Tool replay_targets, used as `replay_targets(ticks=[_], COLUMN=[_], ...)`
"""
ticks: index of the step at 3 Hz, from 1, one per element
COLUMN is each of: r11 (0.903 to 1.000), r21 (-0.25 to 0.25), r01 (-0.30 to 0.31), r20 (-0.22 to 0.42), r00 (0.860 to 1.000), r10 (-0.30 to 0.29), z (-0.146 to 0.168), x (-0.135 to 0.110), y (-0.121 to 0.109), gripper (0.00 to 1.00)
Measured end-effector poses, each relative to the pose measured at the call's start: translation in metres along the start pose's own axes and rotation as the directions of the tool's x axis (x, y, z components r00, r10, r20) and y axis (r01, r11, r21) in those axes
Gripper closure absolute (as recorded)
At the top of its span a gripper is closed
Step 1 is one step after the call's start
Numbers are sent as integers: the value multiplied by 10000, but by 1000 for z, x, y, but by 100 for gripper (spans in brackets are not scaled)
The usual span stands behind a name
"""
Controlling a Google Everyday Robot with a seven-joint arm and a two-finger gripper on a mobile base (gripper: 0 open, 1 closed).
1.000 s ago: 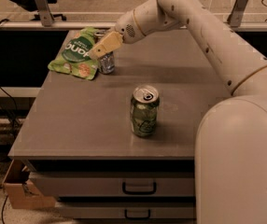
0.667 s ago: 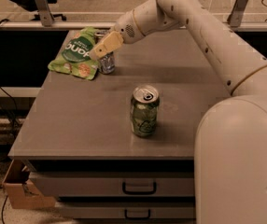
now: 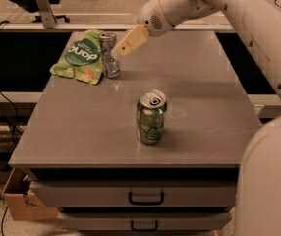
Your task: Move redbull can near green rice chip bag
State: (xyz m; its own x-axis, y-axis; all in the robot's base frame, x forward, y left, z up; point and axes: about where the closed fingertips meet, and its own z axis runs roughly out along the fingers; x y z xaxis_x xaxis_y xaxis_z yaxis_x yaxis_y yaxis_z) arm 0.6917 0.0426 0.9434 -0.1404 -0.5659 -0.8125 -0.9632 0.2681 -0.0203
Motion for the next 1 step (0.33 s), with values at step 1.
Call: replay_targets(ticks=[1], r11=[10000], r21=[84], r01=[1], r20=[-25], r00=[10000], r10=[0], z=[-7], x=[1], y=[2], gripper=[0])
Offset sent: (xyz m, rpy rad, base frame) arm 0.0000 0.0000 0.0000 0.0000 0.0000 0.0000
